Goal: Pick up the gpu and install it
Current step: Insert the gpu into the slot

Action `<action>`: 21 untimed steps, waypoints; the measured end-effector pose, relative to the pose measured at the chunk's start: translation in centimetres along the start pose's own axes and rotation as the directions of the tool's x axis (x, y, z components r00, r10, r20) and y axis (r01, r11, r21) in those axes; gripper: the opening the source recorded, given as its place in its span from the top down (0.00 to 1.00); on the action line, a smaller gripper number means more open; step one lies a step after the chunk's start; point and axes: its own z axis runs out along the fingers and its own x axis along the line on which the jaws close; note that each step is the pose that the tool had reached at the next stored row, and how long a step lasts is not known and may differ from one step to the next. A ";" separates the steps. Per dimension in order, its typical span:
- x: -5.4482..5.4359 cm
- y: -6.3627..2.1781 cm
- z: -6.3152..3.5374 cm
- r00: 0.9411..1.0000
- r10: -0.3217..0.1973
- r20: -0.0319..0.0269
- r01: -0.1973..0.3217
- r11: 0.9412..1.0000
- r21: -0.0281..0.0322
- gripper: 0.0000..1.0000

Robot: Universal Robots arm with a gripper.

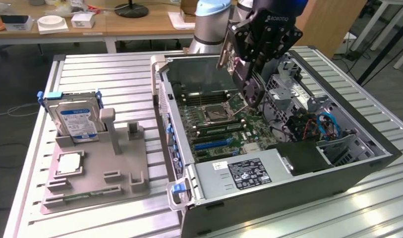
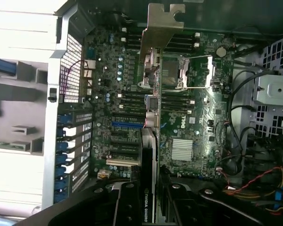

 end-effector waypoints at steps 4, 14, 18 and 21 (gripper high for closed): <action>-0.5 -0.03 0.06 1.000 -0.022 -0.001 0.022 1.000 0.001 0.74; -0.8 -0.05 0.16 0.995 -0.098 -0.002 0.098 0.995 0.005 0.74; -0.8 -0.05 0.19 0.990 -0.142 -0.004 0.142 0.990 0.007 0.74; -0.8 -0.05 0.19 0.985 -0.171 -0.005 0.171 0.985 0.009 0.74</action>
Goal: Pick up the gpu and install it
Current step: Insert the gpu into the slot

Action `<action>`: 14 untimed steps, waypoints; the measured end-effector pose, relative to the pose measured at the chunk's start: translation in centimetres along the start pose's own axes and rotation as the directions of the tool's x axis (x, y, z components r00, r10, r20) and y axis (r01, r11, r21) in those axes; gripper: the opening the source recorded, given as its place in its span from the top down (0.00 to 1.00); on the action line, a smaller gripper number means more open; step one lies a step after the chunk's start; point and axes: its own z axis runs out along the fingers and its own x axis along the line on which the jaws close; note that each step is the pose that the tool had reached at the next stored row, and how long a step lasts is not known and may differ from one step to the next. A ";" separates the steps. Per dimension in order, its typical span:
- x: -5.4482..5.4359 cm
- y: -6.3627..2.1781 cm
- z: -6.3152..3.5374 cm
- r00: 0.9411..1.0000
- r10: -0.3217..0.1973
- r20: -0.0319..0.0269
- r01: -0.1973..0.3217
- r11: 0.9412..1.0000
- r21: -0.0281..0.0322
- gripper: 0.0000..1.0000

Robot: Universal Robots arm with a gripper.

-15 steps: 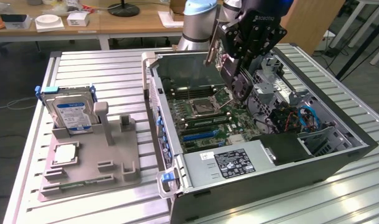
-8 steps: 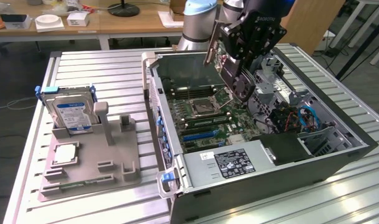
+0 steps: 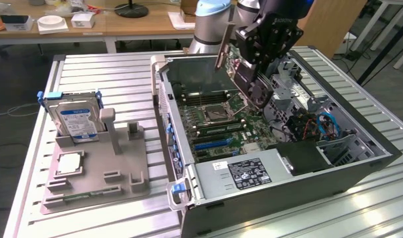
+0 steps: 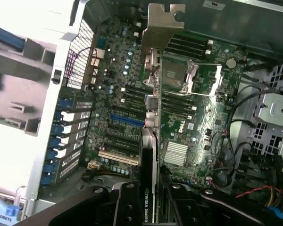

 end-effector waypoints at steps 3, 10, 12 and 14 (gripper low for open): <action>0.0 -0.01 0.02 1.000 -0.032 -0.001 0.032 1.000 0.001 0.74; -0.2 -0.05 0.05 0.995 -0.100 -0.002 0.100 0.995 0.005 0.74; -0.2 -0.06 0.09 0.993 -0.119 -0.003 0.119 0.993 0.006 0.74; -0.2 -0.06 0.13 0.990 -0.140 -0.003 0.140 0.990 0.007 0.74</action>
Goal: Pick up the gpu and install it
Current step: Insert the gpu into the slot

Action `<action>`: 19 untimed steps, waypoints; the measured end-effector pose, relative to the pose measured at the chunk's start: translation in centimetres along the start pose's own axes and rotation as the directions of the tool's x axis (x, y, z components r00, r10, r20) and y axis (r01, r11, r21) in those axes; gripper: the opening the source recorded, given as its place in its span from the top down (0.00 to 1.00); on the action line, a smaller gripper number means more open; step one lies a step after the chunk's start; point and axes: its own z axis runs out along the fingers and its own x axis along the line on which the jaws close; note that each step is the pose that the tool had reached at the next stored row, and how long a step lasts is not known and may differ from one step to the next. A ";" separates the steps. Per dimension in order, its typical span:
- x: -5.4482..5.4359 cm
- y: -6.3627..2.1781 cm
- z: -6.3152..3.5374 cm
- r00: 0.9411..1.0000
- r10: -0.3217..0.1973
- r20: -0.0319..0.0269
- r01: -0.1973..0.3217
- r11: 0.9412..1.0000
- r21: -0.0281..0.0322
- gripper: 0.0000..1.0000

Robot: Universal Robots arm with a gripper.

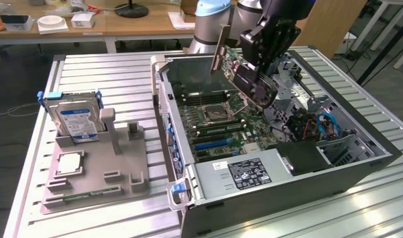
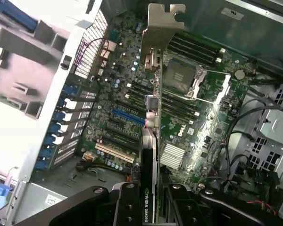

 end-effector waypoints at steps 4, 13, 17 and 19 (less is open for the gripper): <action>-0.1 -0.02 0.07 0.999 -0.038 -0.001 0.038 0.999 0.002 0.74; -0.2 -0.07 0.23 0.992 -0.126 -0.003 0.126 0.992 0.006 0.74; -0.2 -0.09 0.31 0.987 -0.164 -0.004 0.164 0.986 0.008 0.74; -0.3 -0.11 0.34 0.983 -0.182 -0.005 0.182 0.983 0.009 0.74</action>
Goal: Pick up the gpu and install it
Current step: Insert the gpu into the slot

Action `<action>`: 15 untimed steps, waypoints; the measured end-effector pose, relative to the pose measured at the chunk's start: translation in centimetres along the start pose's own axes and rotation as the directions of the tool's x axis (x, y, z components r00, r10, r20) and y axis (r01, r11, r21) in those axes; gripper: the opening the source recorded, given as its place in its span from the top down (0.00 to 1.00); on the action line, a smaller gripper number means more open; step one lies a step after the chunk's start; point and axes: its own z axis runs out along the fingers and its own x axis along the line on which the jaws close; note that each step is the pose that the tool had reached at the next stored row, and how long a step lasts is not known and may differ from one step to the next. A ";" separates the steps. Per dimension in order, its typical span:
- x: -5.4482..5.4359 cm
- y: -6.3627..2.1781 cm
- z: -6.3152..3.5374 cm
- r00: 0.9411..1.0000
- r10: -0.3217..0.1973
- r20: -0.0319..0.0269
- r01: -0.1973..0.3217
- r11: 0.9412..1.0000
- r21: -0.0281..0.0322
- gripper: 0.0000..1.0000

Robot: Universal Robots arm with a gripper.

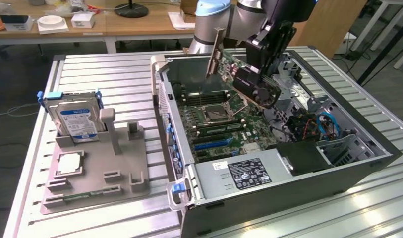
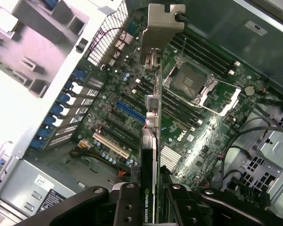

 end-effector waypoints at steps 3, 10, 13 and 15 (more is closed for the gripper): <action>-0.1 -0.03 0.04 1.000 -0.028 -0.001 0.028 1.000 0.001 0.74; -0.3 -0.18 0.08 0.996 -0.094 -0.001 0.094 0.996 0.003 0.74; -0.5 -0.29 0.07 0.993 -0.116 0.003 0.116 0.993 -0.001 0.74; -0.6 -0.36 0.07 0.992 -0.130 0.007 0.130 0.992 -0.006 0.74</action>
